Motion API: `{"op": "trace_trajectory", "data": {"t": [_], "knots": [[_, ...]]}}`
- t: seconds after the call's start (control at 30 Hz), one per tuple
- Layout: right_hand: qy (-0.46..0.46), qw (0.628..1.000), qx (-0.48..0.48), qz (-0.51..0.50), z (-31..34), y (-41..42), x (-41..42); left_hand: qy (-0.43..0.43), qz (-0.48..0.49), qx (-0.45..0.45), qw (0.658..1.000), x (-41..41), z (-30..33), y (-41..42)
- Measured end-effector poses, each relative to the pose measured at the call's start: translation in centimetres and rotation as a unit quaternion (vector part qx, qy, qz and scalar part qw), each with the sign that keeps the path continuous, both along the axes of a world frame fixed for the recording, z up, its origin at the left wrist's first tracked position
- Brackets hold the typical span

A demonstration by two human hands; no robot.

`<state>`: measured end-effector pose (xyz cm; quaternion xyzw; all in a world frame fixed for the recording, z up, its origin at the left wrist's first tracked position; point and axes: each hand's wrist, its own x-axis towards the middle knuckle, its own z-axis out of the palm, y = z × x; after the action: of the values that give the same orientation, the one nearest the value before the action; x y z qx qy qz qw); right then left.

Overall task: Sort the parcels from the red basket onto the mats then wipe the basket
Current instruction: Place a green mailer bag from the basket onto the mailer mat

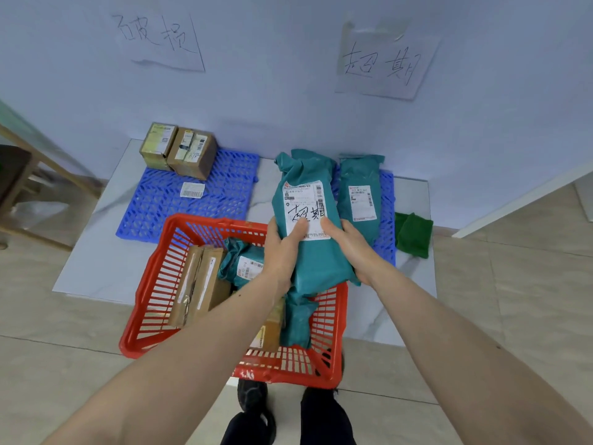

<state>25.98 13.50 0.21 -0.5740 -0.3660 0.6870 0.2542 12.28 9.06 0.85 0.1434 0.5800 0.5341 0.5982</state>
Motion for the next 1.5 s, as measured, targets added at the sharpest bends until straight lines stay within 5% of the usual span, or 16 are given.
{"op": "trace_trajectory", "data": {"t": [0.5,1.1,1.5], "knots": [[-0.021,0.999,0.028,-0.011,-2.5,12.4,0.4,0.073,-0.030,-0.042,0.996,0.6,-0.8,13.4],[-0.120,0.989,-0.013,-0.088,-16.4,24.8,-5.3,0.114,-0.127,-0.084,0.982,-2.9,-14.8,27.7],[-0.187,0.978,-0.016,-0.092,-22.1,29.2,-6.0,0.242,-0.146,-0.137,0.949,-2.9,-21.4,32.0]]}}
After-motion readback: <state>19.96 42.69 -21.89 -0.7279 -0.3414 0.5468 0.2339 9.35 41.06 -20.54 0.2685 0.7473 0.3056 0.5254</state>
